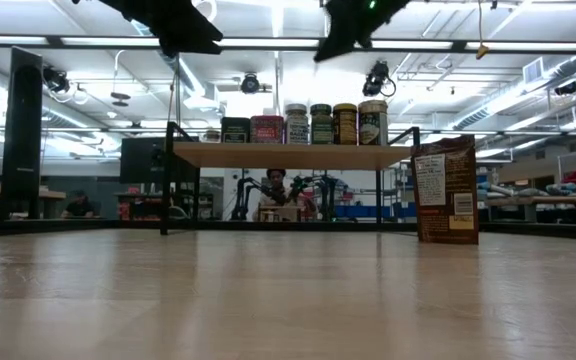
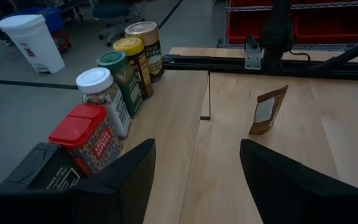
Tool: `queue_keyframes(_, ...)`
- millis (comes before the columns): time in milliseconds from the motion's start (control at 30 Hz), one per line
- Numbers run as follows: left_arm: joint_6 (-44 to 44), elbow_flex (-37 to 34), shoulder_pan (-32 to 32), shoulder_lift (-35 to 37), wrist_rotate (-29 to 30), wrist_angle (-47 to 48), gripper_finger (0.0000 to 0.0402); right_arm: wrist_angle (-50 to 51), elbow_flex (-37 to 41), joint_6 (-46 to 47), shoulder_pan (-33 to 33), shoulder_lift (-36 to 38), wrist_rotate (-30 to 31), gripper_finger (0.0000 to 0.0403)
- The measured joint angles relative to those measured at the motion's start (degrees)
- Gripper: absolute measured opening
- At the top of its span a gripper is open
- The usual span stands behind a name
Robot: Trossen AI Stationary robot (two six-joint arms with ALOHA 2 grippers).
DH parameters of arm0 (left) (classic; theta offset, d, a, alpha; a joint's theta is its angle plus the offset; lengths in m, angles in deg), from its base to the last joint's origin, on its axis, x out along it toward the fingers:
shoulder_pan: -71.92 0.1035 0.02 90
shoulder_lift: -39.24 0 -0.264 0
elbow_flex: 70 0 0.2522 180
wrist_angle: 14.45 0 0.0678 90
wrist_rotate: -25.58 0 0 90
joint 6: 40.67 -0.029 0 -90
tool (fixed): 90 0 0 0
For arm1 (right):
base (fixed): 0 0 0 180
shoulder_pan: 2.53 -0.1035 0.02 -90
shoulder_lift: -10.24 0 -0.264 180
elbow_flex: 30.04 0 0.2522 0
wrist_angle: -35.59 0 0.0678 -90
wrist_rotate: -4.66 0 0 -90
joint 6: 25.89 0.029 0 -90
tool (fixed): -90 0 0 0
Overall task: Shelf spices
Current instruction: Put the orange seasoning pack on the shelf
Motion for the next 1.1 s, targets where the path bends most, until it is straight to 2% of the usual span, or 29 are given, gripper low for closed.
queue_keyframes(100,-0.01,0.00,0.00,0.00,0.00,0.02,0.0239,6.32,-0.02,0.62,-3.96,2.31,-3.58,0.0000)
queue_keyframes(167,-0.05,0.00,0.00,-0.02,0.00,0.13,0.0239,11.66,-0.02,1.96,-8.23,3.35,-3.52,0.0000)
queue_keyframes(300,-0.83,0.00,0.00,-0.02,0.00,0.15,0.0239,22.67,-0.02,9.20,-18.72,4.08,5.08,0.0000)
queue_keyframes(400,-1.46,0.00,0.00,-0.02,0.56,0.13,0.0239,31.72,-0.02,20.01,-25.00,4.08,10.61,0.0000)
queue_keyframes(500,-1.54,0.00,0.00,-0.02,1.20,0.12,0.0239,40.25,-0.02,31.99,-29.41,4.08,13.85,0.0004)
queue_keyframes(600,-1.69,0.00,0.00,-0.02,1.18,-0.04,0.0239,46.43,-0.02,39.02,-32.54,4.08,15.29,0.0020)
queue_keyframes(733,-1.61,0.00,0.00,-0.02,1.18,0.20,0.0239,49.64,-0.02,44.01,-34.20,4.08,14.33,0.0055)
queue_keyframes(867,-0.85,0.00,-0.30,-0.02,1.16,0.77,0.0239,49.52,-0.02,47.24,-34.08,4.06,9.84,0.0103)
queue_keyframes(1033,-0.27,-0.12,-1.16,-0.03,1.08,2.80,0.0239,49.32,3.04,53.37,-33.95,3.73,7.15,0.0181)
queue_keyframes(1100,-0.13,-1.66,-1.69,0.02,0.98,0.53,0.0239,49.42,6.12,55.80,-33.88,3.75,5.35,0.0214)
